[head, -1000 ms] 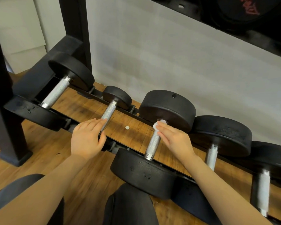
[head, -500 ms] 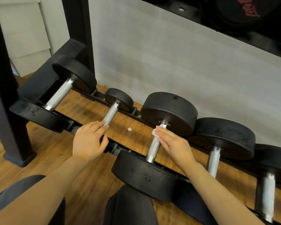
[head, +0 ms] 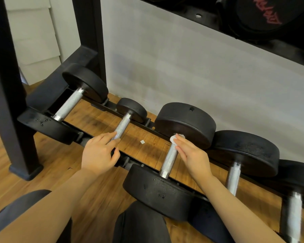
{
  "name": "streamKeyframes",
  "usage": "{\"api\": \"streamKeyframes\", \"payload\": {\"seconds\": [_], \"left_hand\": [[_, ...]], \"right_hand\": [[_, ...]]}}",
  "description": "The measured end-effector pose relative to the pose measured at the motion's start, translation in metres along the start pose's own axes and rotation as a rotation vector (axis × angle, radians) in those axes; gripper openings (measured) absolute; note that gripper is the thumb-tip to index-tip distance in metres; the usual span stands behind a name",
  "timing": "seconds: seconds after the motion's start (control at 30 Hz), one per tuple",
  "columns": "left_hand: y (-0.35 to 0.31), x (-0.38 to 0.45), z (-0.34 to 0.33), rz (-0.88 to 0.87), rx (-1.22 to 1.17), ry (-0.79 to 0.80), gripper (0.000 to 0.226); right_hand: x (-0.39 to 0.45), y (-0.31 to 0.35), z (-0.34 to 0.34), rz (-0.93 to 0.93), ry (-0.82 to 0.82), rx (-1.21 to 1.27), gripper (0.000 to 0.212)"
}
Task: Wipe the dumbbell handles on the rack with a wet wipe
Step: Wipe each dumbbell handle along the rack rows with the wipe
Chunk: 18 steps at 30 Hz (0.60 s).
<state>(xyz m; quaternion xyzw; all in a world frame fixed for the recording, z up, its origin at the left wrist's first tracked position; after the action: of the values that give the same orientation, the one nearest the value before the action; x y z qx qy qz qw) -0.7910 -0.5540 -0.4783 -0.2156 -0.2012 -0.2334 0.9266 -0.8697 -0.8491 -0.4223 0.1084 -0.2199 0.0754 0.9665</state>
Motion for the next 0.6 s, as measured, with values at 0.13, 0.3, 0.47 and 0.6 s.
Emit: {"api": "streamKeyframes", "payload": {"seconds": [0.13,0.3,0.47,0.6], "left_hand": [[0.000,0.001,0.001,-0.002,0.022,0.018,0.047],[0.001,0.001,-0.001,0.043,0.094,0.101,0.055],[-0.006,-0.003,0.001,0.132,0.138,0.081,0.048],[-0.007,-0.010,0.000,0.175,0.108,0.047,0.047]], "right_hand": [[0.003,0.005,-0.006,-0.039,0.043,-0.004,0.041],[-0.002,0.005,-0.003,-0.005,0.078,-0.092,0.046],[0.003,0.012,-0.004,-0.063,0.100,-0.156,0.047],[-0.004,0.014,-0.006,-0.077,0.201,-0.209,0.059]]}}
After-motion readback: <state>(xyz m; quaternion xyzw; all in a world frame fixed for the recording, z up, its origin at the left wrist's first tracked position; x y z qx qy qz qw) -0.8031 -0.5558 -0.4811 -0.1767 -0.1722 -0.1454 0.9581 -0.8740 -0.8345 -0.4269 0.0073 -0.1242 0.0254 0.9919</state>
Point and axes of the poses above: each hand's wrist, its own x-axis towards the middle knuckle, its own z-axis out of the back of the hand, y = z × x, the point moved 3 cm from there along x, towards the middle knuckle
